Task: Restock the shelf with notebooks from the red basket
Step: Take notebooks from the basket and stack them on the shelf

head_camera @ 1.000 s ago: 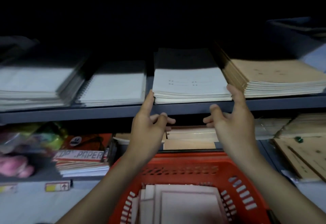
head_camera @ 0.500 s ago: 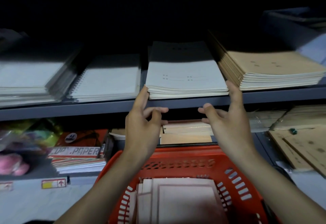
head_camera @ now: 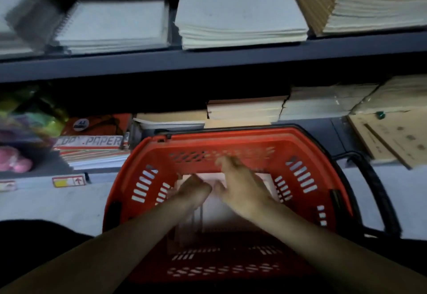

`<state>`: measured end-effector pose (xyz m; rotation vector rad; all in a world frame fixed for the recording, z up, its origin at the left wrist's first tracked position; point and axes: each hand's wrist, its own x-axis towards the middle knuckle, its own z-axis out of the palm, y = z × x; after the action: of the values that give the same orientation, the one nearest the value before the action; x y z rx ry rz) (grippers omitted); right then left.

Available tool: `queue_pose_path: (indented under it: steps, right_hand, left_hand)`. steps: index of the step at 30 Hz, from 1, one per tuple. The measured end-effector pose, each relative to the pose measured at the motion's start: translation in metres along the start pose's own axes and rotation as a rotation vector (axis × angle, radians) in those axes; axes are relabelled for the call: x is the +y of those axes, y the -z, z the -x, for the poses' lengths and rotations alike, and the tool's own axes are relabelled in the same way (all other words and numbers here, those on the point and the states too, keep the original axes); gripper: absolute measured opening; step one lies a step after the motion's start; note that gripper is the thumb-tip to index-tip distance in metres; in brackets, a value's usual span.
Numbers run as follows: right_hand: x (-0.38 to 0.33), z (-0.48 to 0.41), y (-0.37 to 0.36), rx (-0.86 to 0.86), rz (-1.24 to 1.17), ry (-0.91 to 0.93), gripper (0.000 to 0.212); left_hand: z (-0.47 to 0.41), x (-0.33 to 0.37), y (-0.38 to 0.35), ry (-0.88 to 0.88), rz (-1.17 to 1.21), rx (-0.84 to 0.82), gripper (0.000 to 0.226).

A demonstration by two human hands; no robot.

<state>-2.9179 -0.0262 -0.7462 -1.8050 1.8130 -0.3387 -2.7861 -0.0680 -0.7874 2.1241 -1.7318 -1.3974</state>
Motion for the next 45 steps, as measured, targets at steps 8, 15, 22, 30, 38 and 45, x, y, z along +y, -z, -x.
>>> queue_pose_path:
  steps: [8,15,22,30,38,45]
  right_hand:
    - [0.07,0.024,-0.124,-0.251,0.588,0.059,0.02]
    - [0.056,-0.008,-0.041,-0.538,0.344,0.203,0.03]
    - [0.02,-0.01,-0.03,-0.31,0.17,0.055,0.036]
    - [-0.043,0.01,-0.004,-0.031,-0.405,-0.179,0.037]
    - [-0.043,0.02,0.062,0.051,-0.71,-0.179,0.048]
    - [-0.056,0.038,0.087,0.269,-0.844,-0.051,0.072]
  left_hand:
    - [-0.006,-0.054,-0.024,0.375,-0.008,-0.1,0.034]
    - [-0.016,-0.049,-0.02,0.499,0.43,-0.076,0.035]
    - [0.043,-0.021,-0.024,-0.118,-0.041,-0.071,0.036]
    - [0.086,-0.014,-0.028,-0.103,0.259,-0.132,0.059]
    - [0.113,-0.01,0.045,-0.58,0.346,0.102,0.071]
    - [0.123,0.014,0.147,-0.895,0.698,0.099,0.041]
